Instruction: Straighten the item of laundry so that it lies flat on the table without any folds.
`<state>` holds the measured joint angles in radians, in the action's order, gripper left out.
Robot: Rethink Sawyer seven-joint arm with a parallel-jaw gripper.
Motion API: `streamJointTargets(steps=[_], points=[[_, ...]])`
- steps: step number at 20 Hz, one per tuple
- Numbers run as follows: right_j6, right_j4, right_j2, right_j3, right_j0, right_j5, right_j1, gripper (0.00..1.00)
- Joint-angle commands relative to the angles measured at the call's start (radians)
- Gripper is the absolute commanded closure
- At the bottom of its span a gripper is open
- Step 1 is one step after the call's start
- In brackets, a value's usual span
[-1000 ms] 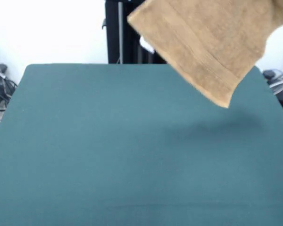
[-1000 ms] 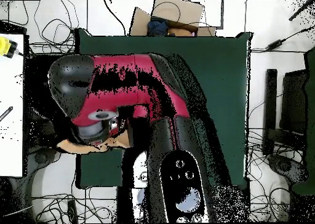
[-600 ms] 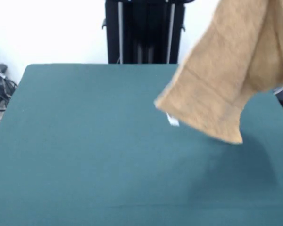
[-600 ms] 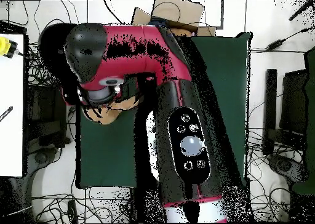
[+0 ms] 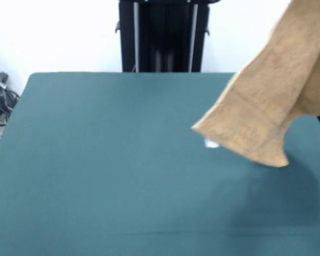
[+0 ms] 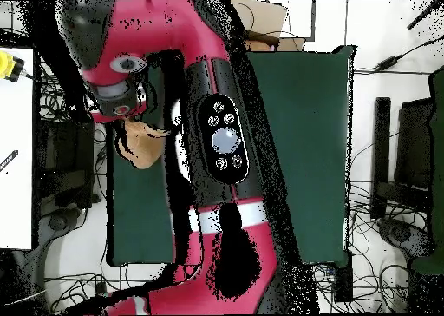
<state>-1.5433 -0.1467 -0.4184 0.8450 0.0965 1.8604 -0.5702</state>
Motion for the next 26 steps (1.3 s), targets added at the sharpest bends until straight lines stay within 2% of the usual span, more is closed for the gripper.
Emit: streamJointTargets(steps=[1, 6, 9, 11, 14, 18, 20, 22, 26], points=[[-0.159, -0.027, -0.115, -0.292, -0.084, 0.277, 0.033, 1.00], [-0.141, -0.035, -0.103, -0.322, -0.107, 0.273, 0.029, 1.00], [-0.165, -0.057, -0.128, -0.402, -0.137, 0.299, 0.044, 1.00], [-0.170, -0.059, -0.134, -0.430, -0.148, 0.284, 0.055, 1.00], [-0.122, -0.042, -0.118, -0.405, -0.142, 0.204, 0.070, 1.00], [-0.005, 0.008, -0.084, -0.292, -0.098, 0.041, 0.066, 1.00], [0.071, 0.042, -0.072, -0.184, -0.062, -0.097, 0.050, 1.00], [0.155, 0.080, -0.069, -0.029, -0.013, -0.273, 0.026, 1.00], [0.270, 0.108, -0.100, 0.223, 0.087, -0.560, -0.016, 1.00]])
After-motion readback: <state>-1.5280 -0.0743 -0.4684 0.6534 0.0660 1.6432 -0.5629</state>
